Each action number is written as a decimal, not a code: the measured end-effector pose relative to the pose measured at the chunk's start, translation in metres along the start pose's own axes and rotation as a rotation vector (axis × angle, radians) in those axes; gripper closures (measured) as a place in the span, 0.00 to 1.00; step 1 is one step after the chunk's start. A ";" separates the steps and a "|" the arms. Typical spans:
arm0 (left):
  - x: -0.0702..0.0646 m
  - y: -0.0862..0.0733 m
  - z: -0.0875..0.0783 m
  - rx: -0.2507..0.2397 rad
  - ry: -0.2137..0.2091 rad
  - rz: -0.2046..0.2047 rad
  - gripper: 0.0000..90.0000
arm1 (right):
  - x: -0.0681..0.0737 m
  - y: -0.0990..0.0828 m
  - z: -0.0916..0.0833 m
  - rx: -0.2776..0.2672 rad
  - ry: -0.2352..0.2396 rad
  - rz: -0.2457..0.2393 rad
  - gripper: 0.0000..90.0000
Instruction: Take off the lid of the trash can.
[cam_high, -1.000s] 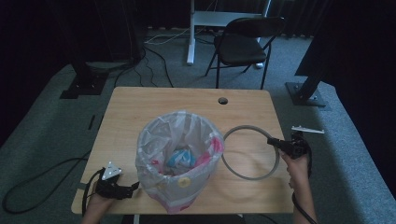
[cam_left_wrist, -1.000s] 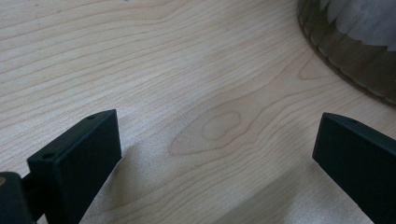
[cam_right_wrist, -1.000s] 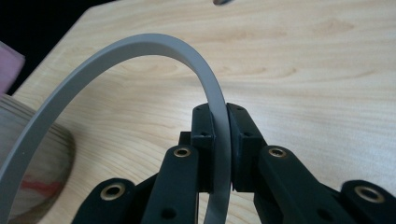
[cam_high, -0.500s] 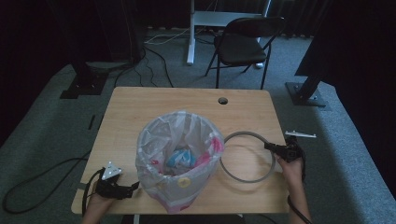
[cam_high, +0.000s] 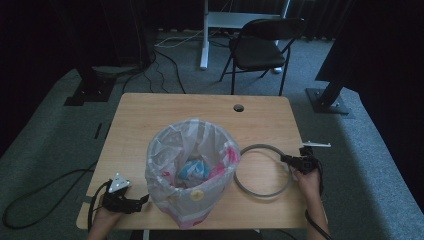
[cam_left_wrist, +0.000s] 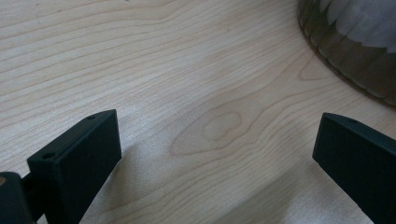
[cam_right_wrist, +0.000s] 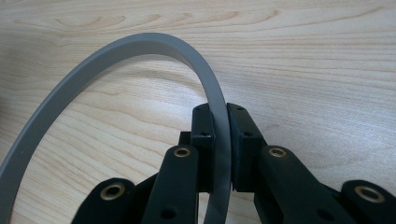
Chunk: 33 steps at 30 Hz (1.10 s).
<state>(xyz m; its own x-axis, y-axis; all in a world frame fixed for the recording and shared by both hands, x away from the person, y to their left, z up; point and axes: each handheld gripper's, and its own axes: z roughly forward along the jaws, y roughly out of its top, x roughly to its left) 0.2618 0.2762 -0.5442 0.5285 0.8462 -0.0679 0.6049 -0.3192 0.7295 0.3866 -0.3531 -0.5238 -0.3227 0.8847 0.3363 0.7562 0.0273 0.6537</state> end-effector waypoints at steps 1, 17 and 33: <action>0.000 0.000 0.000 0.001 0.000 0.002 0.01 | -0.001 0.000 0.000 0.002 -0.001 0.002 0.91; 0.000 0.000 -0.001 -0.004 0.002 -0.002 0.01 | -0.009 -0.006 -0.006 0.011 -0.029 0.025 0.71; -0.009 0.004 -0.008 -0.021 -0.024 0.029 0.01 | 0.017 0.003 -0.016 -0.007 0.065 -0.057 0.18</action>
<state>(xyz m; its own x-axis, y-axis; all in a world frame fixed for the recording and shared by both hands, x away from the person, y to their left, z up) 0.2544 0.2709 -0.5351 0.5601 0.8260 -0.0630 0.5766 -0.3341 0.7456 0.3744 -0.3456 -0.5054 -0.4010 0.8500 0.3416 0.7321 0.0732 0.6773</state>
